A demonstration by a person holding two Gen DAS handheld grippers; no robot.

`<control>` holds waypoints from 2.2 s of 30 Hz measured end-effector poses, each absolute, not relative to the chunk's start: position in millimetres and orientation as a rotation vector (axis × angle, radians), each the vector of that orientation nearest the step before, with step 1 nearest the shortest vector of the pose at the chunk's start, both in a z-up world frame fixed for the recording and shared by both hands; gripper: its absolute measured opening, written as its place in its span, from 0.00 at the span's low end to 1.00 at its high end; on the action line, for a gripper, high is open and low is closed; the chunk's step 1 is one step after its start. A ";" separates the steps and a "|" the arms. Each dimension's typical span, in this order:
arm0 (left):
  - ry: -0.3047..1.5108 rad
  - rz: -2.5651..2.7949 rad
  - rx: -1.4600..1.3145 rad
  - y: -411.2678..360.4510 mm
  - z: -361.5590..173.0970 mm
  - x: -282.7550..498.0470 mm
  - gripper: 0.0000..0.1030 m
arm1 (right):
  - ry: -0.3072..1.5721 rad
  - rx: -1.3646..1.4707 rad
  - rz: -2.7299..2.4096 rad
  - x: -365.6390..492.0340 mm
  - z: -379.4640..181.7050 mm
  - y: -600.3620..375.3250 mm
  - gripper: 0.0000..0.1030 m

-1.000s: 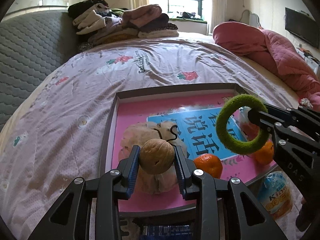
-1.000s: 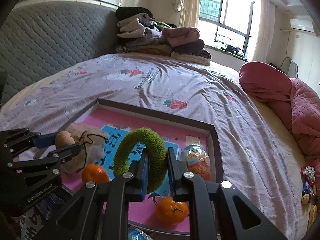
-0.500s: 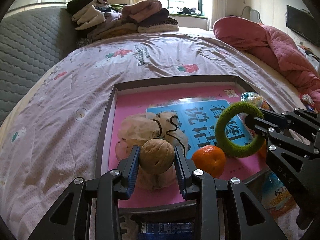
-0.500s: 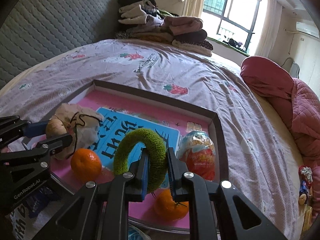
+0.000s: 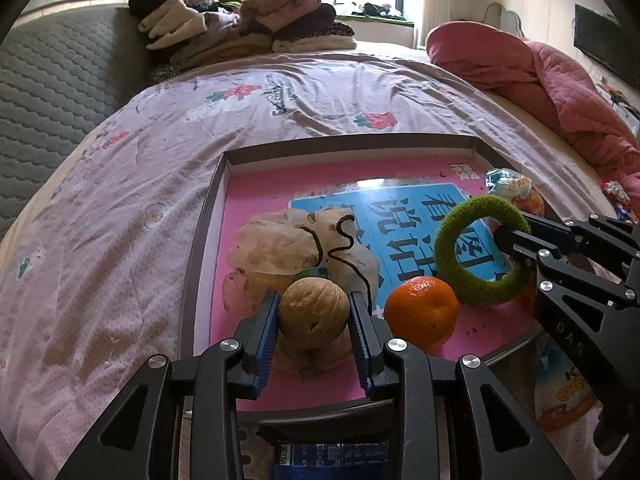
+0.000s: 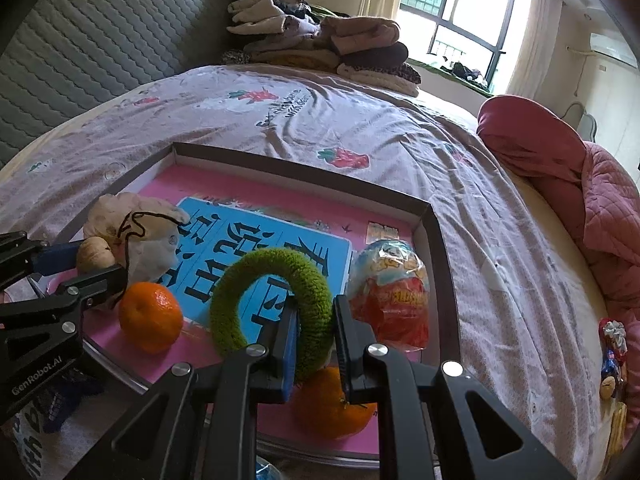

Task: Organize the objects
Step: 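Lower the walnut into the tray with the left tool while the right lowers the ring, then open the left tool on the walnut while the right releases the green ring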

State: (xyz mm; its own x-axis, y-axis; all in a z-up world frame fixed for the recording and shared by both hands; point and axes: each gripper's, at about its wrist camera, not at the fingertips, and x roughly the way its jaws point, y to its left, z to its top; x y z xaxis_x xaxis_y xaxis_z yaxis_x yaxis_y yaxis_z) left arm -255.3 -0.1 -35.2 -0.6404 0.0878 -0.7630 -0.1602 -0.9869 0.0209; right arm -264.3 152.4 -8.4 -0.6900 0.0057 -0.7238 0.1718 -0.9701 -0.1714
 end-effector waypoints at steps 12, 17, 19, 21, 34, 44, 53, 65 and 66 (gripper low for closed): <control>0.100 2.712 -1.265 -2.0 -34.3 -253.4 0.33 | 0.284 1.216 -2.777 -266.9 -5.5 157.6 0.17; 0.107 2.706 -1.266 -2.2 -34.7 -252.2 0.33 | 0.286 1.224 -2.774 -266.1 -4.1 156.7 0.20; 0.117 2.703 -1.271 -1.2 -36.2 -252.0 0.33 | 0.286 1.220 -2.773 -265.5 -3.1 156.3 0.23; 0.131 2.701 -1.277 0.0 -38.0 -252.3 0.33 | 0.281 1.218 -2.771 -265.1 -2.5 156.0 0.24; 0.102 2.710 -1.278 -3.0 -36.6 -253.2 0.35 | 0.261 1.201 -2.781 -263.0 4.2 158.1 0.25; 0.089 2.698 -1.270 -4.4 -32.2 -251.0 0.44 | 0.232 1.196 -2.773 -260.8 10.1 157.5 0.27; 0.069 2.680 -1.263 -5.2 -26.5 -246.8 0.54 | 0.228 1.201 -2.777 -260.4 11.1 157.8 0.31; 0.074 2.708 -1.191 -4.3 -9.0 -235.7 0.55 | 0.162 1.214 -2.758 -257.5 12.8 162.1 0.34; 0.072 2.711 -1.185 -4.5 -7.8 -235.2 0.55 | 0.161 1.212 -2.759 -256.9 13.3 161.5 0.34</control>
State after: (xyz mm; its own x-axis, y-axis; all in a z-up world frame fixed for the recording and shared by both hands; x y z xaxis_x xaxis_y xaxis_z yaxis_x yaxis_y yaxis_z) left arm -235.2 -4.5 -7.8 -0.6655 0.1460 -0.7320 -0.1847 -0.9824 -0.0281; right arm -256.9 161.5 13.3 -0.6709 -0.0700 -0.7383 0.1553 -0.9867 -0.0476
